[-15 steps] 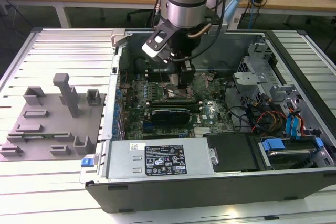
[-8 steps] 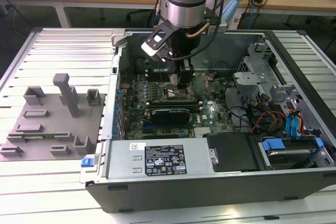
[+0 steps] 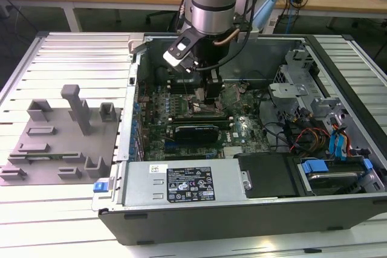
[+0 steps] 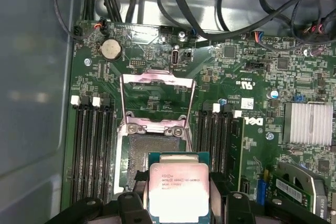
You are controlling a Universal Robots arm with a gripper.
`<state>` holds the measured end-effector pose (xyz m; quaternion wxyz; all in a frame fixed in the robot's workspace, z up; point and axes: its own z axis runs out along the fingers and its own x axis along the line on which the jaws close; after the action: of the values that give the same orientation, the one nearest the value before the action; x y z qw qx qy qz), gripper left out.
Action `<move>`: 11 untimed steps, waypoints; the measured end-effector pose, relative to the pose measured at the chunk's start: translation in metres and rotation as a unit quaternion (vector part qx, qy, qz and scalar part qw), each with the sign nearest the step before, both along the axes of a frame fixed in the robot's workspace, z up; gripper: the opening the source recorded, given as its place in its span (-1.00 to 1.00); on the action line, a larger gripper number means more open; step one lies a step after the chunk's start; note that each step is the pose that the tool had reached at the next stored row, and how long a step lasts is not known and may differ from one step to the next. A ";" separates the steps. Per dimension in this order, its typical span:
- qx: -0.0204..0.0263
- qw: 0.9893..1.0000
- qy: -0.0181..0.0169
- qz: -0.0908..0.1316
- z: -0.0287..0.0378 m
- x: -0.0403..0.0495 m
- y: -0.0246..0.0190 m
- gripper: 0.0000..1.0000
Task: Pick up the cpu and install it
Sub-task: 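Place the cpu into insertion slot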
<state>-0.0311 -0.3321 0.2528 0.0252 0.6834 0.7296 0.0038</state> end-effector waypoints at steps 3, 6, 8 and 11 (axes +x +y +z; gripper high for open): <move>0.000 1.000 0.000 0.000 -0.0014 0.0000 0.0002 0.09; 0.000 1.000 0.000 0.000 -0.0026 0.0000 0.0002 0.09; 0.000 1.000 0.000 0.000 -0.0035 0.0000 0.0002 0.09; 0.000 1.000 0.000 0.000 -0.0047 0.0000 0.0002 0.09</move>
<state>-0.0311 -0.3319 0.2481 0.0252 0.6834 0.7296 0.0038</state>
